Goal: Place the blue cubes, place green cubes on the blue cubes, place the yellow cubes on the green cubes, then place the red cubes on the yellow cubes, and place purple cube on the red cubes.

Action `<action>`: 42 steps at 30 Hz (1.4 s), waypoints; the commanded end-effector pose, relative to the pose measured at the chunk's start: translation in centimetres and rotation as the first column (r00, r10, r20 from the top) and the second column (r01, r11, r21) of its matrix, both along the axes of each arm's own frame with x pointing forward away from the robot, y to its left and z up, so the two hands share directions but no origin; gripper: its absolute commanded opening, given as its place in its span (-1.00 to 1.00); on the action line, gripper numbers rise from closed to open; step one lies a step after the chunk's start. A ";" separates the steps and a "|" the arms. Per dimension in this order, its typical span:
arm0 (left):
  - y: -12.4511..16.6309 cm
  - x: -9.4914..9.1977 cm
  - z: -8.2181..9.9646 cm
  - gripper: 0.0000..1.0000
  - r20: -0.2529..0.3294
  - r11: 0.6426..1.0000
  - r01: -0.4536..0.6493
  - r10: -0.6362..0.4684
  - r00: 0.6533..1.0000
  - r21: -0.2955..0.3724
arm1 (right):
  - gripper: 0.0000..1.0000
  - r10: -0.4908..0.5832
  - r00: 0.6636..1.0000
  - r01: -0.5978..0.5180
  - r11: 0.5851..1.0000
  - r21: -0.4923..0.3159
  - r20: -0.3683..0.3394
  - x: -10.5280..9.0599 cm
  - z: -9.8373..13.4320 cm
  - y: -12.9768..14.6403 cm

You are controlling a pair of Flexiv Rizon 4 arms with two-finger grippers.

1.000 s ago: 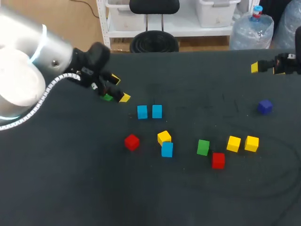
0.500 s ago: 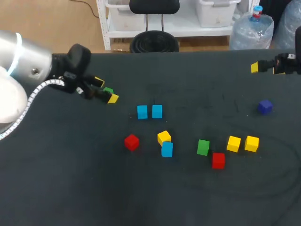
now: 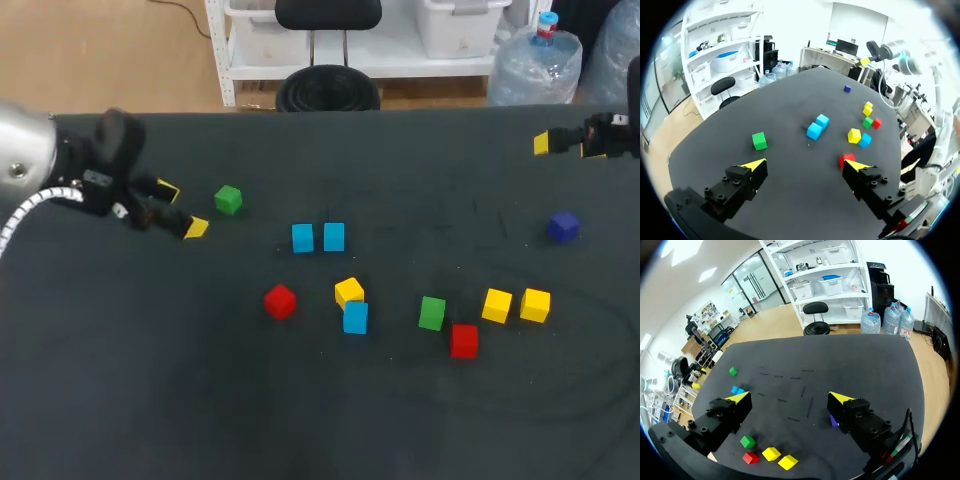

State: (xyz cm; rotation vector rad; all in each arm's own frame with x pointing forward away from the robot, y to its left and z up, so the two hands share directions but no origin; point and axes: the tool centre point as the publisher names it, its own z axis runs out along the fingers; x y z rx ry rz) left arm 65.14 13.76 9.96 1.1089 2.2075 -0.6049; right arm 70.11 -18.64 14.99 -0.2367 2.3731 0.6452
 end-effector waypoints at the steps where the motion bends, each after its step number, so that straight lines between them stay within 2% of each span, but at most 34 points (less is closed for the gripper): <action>1: 0.7 -0.6 0.6 1.00 -0.003 1.000 0.011 -0.011 1.000 0.016 | 1.00 -0.005 1.000 0.005 1.000 -0.004 0.001 -0.1 0.0 0.1; 5: 0.9 -0.9 0.8 1.00 -0.019 1.000 0.005 -0.005 1.000 -0.013 | 1.00 -0.005 1.000 0.005 1.000 -0.004 0.001 -0.1 0.0 0.1; 8: 0.9 -0.8 1.0 1.00 -0.067 0.994 -0.038 0.031 0.997 -0.104 | 1.00 -0.005 1.000 0.005 1.000 -0.004 0.001 -0.1 0.0 0.1; 26: 0.9 -0.8 1.0 1.00 -0.067 0.994 -0.038 0.031 0.997 -0.104 | 1.00 -0.005 1.000 0.005 1.000 -0.004 0.001 -0.1 0.0 0.1; 28: 0.9 -0.8 1.0 1.00 -0.067 0.994 -0.038 0.031 0.997 -0.104 | 1.00 -0.008 1.000 0.008 1.000 0.027 -0.004 0.1 -0.3 -0.1; 32: 0.9 -0.8 1.0 1.00 -0.067 0.994 -0.038 0.031 0.997 -0.104 | 1.00 0.087 0.996 -0.086 0.995 0.052 0.000 -0.7 -1.0 1.3; 36: 0.9 -0.8 1.0 1.00 -0.067 0.994 -0.038 0.031 0.997 -0.104 | 1.00 0.236 0.971 -0.235 0.971 0.039 -0.033 -2.1 -1.6 4.3; 40: 0.9 -0.8 1.0 1.00 -0.067 0.994 -0.038 0.031 0.997 -0.104 | 1.00 0.379 0.923 -0.377 0.925 0.044 -0.060 -4.3 -2.1 7.8; 42: 0.9 -0.8 1.0 1.00 -0.067 0.994 -0.038 0.031 0.997 -0.104 | 1.00 0.463 0.883 -0.461 0.886 0.039 -0.081 -5.7 -2.3 9.4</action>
